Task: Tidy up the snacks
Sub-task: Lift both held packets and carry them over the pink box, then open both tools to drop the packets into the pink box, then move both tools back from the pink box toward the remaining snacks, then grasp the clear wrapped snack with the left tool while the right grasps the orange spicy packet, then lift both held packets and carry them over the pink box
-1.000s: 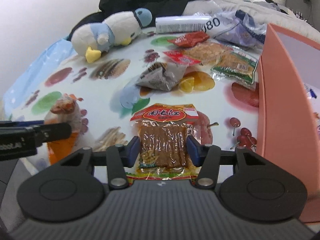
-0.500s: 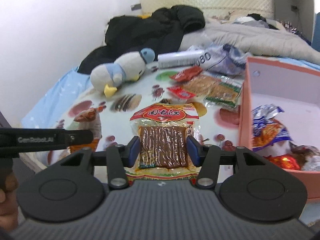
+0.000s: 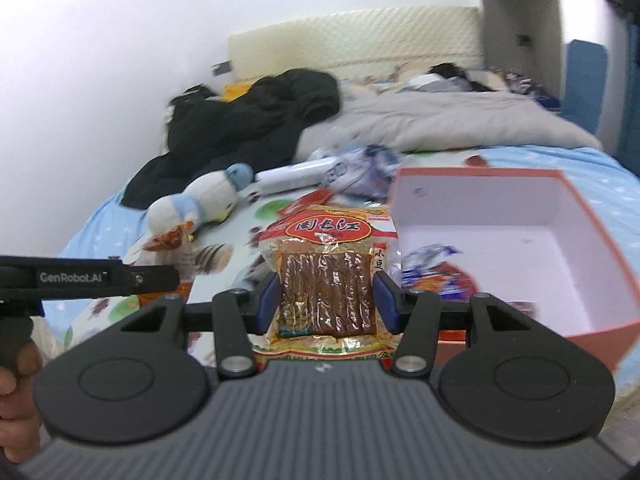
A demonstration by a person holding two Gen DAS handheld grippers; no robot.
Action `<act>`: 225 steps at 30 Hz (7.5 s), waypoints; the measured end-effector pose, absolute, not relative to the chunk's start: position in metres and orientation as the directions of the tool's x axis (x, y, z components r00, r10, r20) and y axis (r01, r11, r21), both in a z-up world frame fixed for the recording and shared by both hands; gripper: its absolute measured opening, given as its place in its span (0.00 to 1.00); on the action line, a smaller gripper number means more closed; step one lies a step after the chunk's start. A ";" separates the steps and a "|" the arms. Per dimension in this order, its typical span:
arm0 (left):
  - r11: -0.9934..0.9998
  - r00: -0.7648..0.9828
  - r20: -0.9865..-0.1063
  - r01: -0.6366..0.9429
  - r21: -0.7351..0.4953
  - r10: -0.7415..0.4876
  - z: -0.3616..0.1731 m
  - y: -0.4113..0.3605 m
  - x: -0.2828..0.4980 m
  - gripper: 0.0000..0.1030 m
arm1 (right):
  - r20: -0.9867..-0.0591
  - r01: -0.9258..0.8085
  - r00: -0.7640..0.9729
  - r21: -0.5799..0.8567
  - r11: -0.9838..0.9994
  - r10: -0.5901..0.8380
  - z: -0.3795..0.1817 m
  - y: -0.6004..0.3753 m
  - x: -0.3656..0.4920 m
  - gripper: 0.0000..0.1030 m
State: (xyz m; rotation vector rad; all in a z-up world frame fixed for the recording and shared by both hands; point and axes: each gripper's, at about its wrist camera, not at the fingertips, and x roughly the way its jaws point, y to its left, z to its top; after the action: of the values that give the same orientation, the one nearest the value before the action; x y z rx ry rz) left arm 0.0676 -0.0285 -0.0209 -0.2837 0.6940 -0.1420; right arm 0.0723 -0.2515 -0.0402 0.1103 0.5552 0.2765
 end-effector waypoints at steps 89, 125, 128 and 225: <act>0.981 0.770 -0.613 0.081 -0.179 -0.176 -0.015 -0.059 0.039 0.62 | -0.467 -0.273 0.813 0.219 0.937 0.347 -0.059 -0.292 0.044 0.79; 0.949 0.640 -0.702 0.180 -0.258 -0.312 -0.158 0.057 0.231 0.70 | -0.561 -0.297 0.739 0.227 0.928 0.374 -0.089 -0.164 0.215 0.76; 0.942 0.632 -0.698 0.220 -0.253 -0.335 -0.172 0.058 0.259 0.73 | -0.585 -0.299 0.709 0.255 0.919 0.393 -0.097 -0.149 0.255 0.76; 0.908 0.554 -0.824 -0.277 -0.313 -0.115 -0.190 0.090 0.106 0.58 | -0.778 -0.339 0.530 0.170 0.925 0.338 -0.179 -0.123 0.155 0.84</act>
State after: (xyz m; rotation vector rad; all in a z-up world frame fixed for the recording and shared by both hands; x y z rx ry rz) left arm 0.1057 0.0902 -0.1900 -0.4383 0.9871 0.0998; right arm 0.1547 -0.1226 -0.1789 -0.0020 0.9279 0.4039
